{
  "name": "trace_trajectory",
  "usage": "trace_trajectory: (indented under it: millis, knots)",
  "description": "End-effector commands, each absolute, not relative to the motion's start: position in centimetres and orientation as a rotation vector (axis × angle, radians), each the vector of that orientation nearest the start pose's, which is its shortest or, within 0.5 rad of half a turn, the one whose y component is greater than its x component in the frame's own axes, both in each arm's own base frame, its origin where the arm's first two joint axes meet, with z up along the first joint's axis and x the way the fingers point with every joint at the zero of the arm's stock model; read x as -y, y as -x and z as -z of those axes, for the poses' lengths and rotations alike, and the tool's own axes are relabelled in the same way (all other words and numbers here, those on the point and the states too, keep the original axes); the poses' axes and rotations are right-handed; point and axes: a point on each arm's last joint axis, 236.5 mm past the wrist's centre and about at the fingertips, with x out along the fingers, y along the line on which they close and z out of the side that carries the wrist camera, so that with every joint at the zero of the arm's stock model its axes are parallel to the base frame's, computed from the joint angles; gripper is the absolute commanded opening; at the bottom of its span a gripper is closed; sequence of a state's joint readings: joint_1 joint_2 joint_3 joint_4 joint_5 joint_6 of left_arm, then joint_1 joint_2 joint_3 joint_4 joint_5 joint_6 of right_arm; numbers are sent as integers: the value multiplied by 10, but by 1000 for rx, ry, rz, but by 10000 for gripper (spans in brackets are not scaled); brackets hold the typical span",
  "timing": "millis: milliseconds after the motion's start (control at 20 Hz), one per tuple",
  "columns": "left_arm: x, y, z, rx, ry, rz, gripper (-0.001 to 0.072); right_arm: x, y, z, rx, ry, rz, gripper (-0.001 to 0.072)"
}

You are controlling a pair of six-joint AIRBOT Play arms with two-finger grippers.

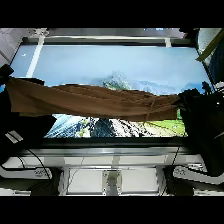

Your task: Fold the clothes and pants, and hang the long-sleeved shirts on hangers.

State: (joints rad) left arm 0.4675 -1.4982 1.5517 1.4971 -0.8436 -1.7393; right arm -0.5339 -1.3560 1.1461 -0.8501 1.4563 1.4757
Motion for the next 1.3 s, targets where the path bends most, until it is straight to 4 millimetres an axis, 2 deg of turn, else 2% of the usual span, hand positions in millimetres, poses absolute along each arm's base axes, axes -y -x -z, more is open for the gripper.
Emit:
trace_trajectory:
  millis: [0, 100, 250, 350, 450, 500, 550, 600, 750, 900, 1050, 1150, 1250]
  knots:
    - [-231, -480, -113, -777, 321, -469, 12, 19, -327, -60, -1436, -821, -300, 22]
    - [-226, -464, -117, -831, 300, -459, 13, 24, -303, -66, -1494, -739, -270, 22]
    - [-232, -428, -132, -901, 231, -482, 12, 45, -258, -68, -1526, -563, -109, 21]
    - [-234, -407, -145, -918, 222, -495, 13, 39, -225, -68, -1537, -487, -105, 21]
    - [-231, -391, -156, -937, 197, -487, 13, 22, -203, -59, -1527, -502, -110, 22]
    - [-228, -385, -160, -949, 183, -478, 13, 15, -195, -51, -1530, -521, -103, 74]
    - [-224, -380, -161, -963, 177, -468, 13, 8, -187, -40, -1548, -553, -103, 344]
    - [-222, -377, -162, -972, 180, -466, 13, 2, -179, -28, -1577, -586, -101, 461]
    - [-218, -370, -158, -1007, 190, -462, 13, -4, -161, 5, -1642, -613, -90, 447]
    - [-216, -366, -155, -1033, 181, -452, 13, 2, -164, 12, -1624, -577, -75, 448]
    - [-216, -366, -155, -1034, 168, -444, 13, -2, -153, 25, -1657, -537, -127, 448]
    - [-216, -366, -155, -1032, 168, -445, 14, -8, -141, 46, -1680, -519, -167, 448]
    - [-216, -366, -155, -1033, 168, -445, 14, -9, -140, 68, -1657, -499, -168, 448]
